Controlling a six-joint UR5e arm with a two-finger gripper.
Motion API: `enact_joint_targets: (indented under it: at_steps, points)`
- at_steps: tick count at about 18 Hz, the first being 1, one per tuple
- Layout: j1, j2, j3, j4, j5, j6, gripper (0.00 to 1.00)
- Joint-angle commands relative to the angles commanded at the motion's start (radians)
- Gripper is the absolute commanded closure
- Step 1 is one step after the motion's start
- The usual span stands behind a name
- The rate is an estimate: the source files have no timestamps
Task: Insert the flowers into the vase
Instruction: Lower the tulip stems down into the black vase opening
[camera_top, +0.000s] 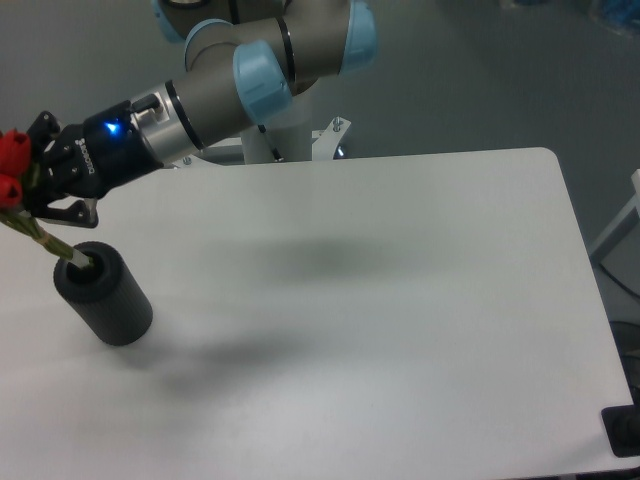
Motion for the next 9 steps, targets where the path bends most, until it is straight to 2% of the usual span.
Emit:
enact_joint_targets:
  at_steps: [4,9]
  points:
    - [0.002,-0.008,-0.054,0.0,0.0,0.072,0.78]
    - [0.005,-0.049,-0.069,0.0,0.002,0.12,0.77]
